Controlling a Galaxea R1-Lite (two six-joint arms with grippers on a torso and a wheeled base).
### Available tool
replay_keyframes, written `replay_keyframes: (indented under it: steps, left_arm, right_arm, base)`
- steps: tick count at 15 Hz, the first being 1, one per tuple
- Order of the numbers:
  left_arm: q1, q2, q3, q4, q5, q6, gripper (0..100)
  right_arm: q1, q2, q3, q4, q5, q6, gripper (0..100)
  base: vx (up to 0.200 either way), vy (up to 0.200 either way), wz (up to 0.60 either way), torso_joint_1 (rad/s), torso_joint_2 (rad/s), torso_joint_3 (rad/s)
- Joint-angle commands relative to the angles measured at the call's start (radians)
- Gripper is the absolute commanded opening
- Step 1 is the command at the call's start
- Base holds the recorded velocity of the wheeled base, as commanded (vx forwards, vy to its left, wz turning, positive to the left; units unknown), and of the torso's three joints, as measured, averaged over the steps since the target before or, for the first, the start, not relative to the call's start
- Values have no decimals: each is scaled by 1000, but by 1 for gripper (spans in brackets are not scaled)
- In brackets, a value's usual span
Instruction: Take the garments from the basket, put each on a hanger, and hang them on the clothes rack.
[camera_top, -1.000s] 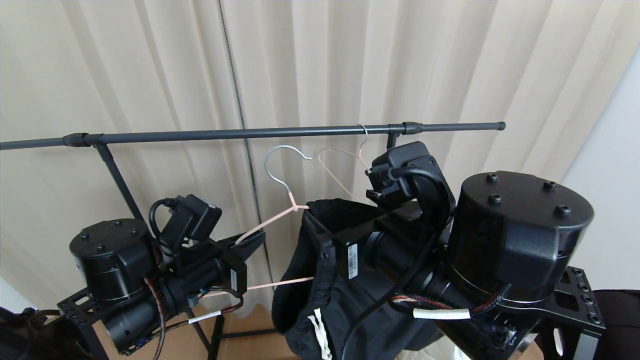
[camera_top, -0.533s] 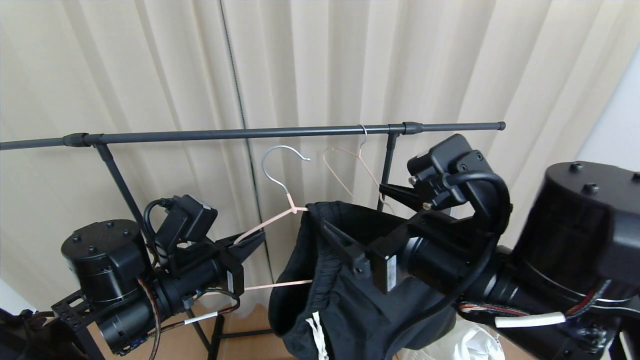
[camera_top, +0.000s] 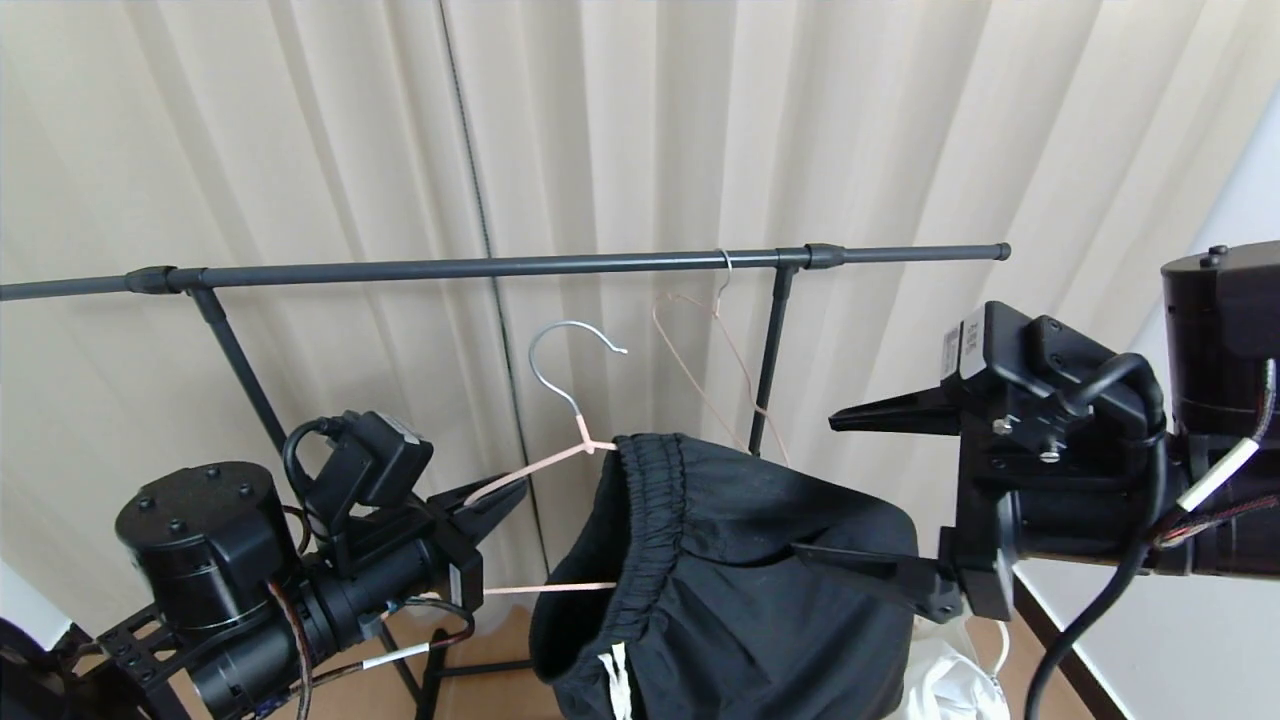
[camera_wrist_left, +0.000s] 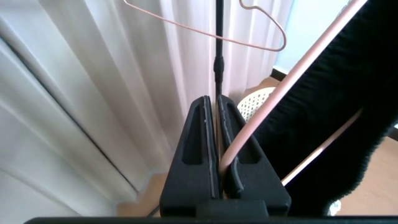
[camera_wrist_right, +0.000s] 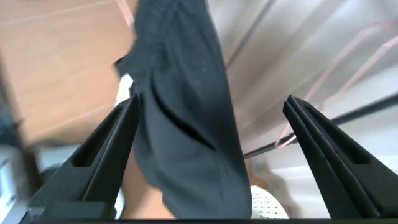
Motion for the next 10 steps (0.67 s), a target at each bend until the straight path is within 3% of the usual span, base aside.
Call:
replay_keyframes:
  steps: [1, 2, 5, 10]
  left_arm:
    - [-13, 23, 18, -13, 0, -1, 0]
    - [-16, 47, 29, -70, 0, -1, 0]
    - [-18, 55, 35, -93, 0, -2, 0]
    - [-30, 52, 37, -94, 2, -2, 0]
  right_arm:
    - [-82, -1, -103, 99, 88, -51, 100]
    - [-138, 59, -238, 283, 193, -111, 100]
    - [-167, 169, -387, 461, 268, -175, 100]
    - [-125, 228, -397, 461, 266, -180, 100]
  base:
    - [0, 0, 0, 0, 0, 0]
    - [0, 0, 0, 0, 0, 0]
    - [0, 0, 0, 0, 0, 0]
    - [0, 0, 0, 0, 0, 0]
